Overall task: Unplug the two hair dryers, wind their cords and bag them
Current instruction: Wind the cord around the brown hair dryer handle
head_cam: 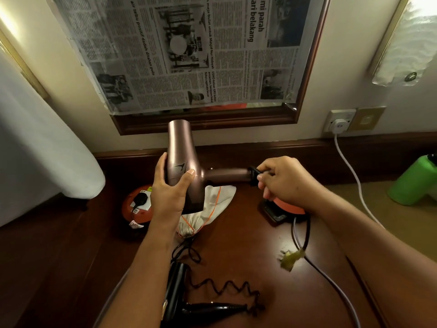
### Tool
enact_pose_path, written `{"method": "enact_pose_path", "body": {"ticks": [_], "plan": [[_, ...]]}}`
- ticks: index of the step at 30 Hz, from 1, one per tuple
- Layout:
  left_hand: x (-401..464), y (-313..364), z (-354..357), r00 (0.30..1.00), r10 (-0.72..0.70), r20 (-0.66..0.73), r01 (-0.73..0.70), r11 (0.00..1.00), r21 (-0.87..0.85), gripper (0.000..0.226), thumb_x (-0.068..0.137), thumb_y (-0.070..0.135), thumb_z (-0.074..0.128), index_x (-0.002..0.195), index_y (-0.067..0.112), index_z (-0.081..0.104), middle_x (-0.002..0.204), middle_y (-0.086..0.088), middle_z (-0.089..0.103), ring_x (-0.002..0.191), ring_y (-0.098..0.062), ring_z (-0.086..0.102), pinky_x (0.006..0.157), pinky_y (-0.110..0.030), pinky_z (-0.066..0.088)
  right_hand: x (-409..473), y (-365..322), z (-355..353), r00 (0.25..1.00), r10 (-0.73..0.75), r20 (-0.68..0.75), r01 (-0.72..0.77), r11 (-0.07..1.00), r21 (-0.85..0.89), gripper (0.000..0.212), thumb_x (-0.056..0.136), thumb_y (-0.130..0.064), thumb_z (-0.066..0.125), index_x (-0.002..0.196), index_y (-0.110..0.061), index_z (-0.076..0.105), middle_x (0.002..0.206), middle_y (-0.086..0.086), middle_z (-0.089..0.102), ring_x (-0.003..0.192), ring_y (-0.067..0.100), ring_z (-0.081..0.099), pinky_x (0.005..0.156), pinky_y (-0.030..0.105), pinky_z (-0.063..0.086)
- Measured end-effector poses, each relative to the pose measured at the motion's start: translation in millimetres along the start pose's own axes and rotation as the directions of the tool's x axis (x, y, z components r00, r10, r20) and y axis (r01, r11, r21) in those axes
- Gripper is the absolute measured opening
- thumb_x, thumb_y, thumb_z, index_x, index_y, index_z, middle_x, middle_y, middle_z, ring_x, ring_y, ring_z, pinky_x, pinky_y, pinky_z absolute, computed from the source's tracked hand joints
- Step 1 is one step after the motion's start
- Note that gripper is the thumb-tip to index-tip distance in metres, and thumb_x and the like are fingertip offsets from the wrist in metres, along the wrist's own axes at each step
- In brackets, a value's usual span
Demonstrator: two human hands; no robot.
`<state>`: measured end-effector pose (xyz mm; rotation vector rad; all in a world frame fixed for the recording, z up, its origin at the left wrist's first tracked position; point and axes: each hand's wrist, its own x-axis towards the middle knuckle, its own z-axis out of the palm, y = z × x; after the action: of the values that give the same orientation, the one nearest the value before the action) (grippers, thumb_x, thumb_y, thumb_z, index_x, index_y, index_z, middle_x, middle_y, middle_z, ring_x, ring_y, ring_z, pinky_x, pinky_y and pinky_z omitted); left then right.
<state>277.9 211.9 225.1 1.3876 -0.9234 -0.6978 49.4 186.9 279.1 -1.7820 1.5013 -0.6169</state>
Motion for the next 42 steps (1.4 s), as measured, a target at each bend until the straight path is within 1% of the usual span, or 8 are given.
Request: {"method": "enact_pose_path", "body": {"ticks": [4,10,16,18,25,31,36,42], "plan": [[-5.2,0.2,4.6,1.0,0.005,-0.022,-0.006,0.999,-0.049,0.074,0.081,0.02,0.074,0.144,0.032,0.037,0.11,0.019,0.054,0.098,0.001,0.06,0.074,-0.012,0.051,-7.1,10.8,14.0,0.992,0.008,-0.124,0.007,0.993,0.119,0.017,0.093,-0.02,0.06,0.078,-0.011,0.062,0.057,0.001,0.068,0.046,0.013,0.065,0.05,0.026,0.053],[-8.7,1.4,5.3,0.999,-0.041,-0.034,0.036,0.987,-0.155,0.072,0.081,0.018,0.074,0.142,0.033,0.038,0.111,0.015,0.056,0.097,-0.005,0.063,0.068,-0.014,0.053,-19.0,27.6,40.5,0.994,0.04,-0.099,-0.004,0.941,0.339,0.045,0.095,-0.042,0.05,0.068,-0.008,0.06,0.045,0.003,0.053,0.034,0.012,0.043,0.036,0.02,0.034],[-7.4,0.5,0.5,0.993,-0.108,-0.041,0.098,0.977,-0.188,0.072,0.081,0.019,0.074,0.142,0.033,0.039,0.107,0.012,0.059,0.093,-0.006,0.064,0.067,-0.016,0.053,-23.3,49.3,52.2,0.996,-0.051,0.073,-0.003,0.801,0.599,0.021,0.1,-0.011,0.042,0.092,-0.006,0.06,0.063,0.003,0.052,0.046,0.009,0.037,0.044,0.023,0.032],[-8.6,-0.3,-0.7,0.992,-0.126,-0.029,0.119,0.975,-0.187,0.071,0.081,0.02,0.074,0.142,0.034,0.039,0.107,0.011,0.059,0.093,-0.008,0.065,0.068,-0.018,0.053,-24.1,52.9,54.2,0.997,-0.041,0.065,-0.008,0.78,0.626,0.021,0.1,-0.011,0.043,0.09,-0.004,0.06,0.063,0.006,0.051,0.046,0.01,0.036,0.043,0.024,0.032],[-8.9,3.1,-7.0,0.98,-0.197,-0.007,0.19,0.954,-0.23,0.068,0.081,0.023,0.073,0.14,0.035,0.041,0.108,0.009,0.059,0.096,-0.015,0.064,0.076,-0.032,0.054,-28.6,60.1,62.4,0.995,0.026,0.098,-0.084,0.759,0.645,0.047,0.09,-0.048,0.049,0.066,-0.008,0.056,0.048,0.005,0.036,0.039,0.014,0.026,0.04,0.022,0.023],[-7.2,5.2,-13.1,0.971,-0.237,0.023,0.235,0.94,-0.247,0.067,0.08,0.025,0.073,0.14,0.034,0.042,0.11,0.005,0.06,0.097,-0.02,0.066,0.074,-0.035,0.055,-29.5,65.8,64.6,0.975,-0.052,0.215,-0.15,0.56,0.815,0.021,0.097,-0.015,0.045,0.091,-0.002,0.06,0.062,0.004,0.045,0.049,0.013,0.033,0.045,0.024,0.029],[-3.2,6.4,-20.0,0.968,-0.236,0.081,0.249,0.943,-0.219,0.069,0.08,0.027,0.073,0.141,0.031,0.042,0.114,-0.002,0.063,0.094,-0.022,0.068,0.07,-0.035,0.056,-26.7,70.2,69.9,0.981,0.007,0.196,-0.154,0.644,0.749,0.034,0.087,-0.037,0.054,0.081,-0.005,0.06,0.053,0.003,0.035,0.04,0.012,0.026,0.039,0.022,0.021],[-1.0,2.0,-27.7,0.953,-0.266,0.144,0.29,0.937,-0.194,0.066,0.079,0.031,0.073,0.139,0.031,0.045,0.119,-0.006,0.064,0.097,-0.026,0.069,0.071,-0.037,0.056,-20.4,73.4,68.1,0.985,0.025,0.171,-0.137,0.715,0.685,0.038,0.087,-0.047,0.054,0.066,-0.015,0.059,0.051,0.001,0.032,0.04,0.011,0.022,0.039,0.02,0.019]]}}
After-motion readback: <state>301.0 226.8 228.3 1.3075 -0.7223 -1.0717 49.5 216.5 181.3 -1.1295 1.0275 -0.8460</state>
